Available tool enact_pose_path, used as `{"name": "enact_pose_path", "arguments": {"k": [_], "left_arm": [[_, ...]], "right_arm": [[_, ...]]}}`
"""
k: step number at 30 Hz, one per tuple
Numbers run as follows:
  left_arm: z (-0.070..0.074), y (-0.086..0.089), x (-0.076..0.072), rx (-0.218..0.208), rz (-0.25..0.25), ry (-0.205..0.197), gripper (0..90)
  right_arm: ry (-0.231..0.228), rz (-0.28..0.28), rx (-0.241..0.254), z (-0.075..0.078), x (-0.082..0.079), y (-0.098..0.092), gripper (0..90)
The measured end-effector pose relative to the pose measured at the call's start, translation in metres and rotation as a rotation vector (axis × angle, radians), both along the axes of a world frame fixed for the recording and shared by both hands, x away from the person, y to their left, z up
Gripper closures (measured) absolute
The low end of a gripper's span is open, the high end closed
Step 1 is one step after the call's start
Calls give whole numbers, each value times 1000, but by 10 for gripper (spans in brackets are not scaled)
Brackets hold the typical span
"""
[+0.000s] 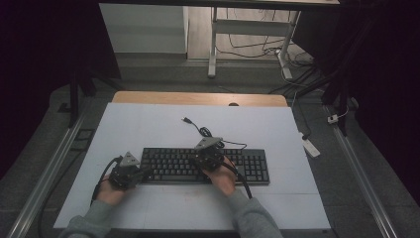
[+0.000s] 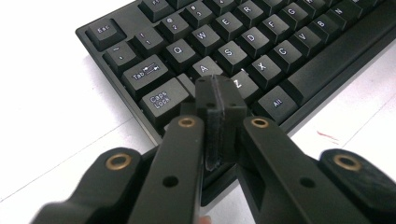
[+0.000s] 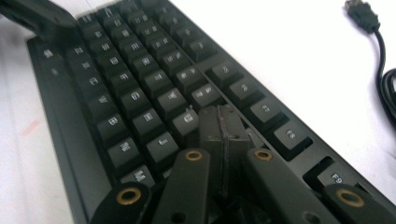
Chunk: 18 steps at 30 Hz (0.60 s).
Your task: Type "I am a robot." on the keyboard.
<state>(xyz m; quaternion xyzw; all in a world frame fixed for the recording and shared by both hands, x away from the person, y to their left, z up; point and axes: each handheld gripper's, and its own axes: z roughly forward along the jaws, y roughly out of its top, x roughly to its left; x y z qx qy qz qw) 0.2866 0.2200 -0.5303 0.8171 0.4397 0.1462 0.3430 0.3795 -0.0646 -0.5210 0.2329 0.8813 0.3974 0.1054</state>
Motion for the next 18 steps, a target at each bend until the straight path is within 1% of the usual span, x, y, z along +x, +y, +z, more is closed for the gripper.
{"name": "enact_pose_path", "arguments": {"k": [3, 7, 10, 12, 13, 14, 15, 16, 17, 18], "left_arm": [[1, 0, -1, -5, 0, -11, 891], [4, 1, -2, -23, -1, -29, 888], [6, 1, -2, -28, 2, -38, 883], [6, 2, -3, -38, 6, -42, 876], [7, 3, -3, -44, 7, -43, 852], [7, 4, -3, -52, 8, -44, 852], [8, 4, -3, -58, 10, -47, 831], [8, 5, -3, -64, 11, -50, 812], [8, 5, -3, -71, 13, -52, 794], [9, 6, -3, -76, 16, -54, 775]], "right_arm": [[-8, 8, -1, 2, -1, 0, 897], [-16, 8, 53, 8, -3, -4, 897], [-21, 12, 57, 12, -4, -7, 894], [-16, 14, 70, 13, -5, -10, 837], [-7, 6, 73, 15, -6, -14, 783], [-7, 6, 73, 15, -6, -14, 783], [-4, 2, 81, 16, -6, -15, 759], [-6, -4, 75, 17, -7, -18, 738], [-5, -5, 85, 18, -7, -20, 720], [-9, -9, 80, 19, -8, -23, 703]]}}
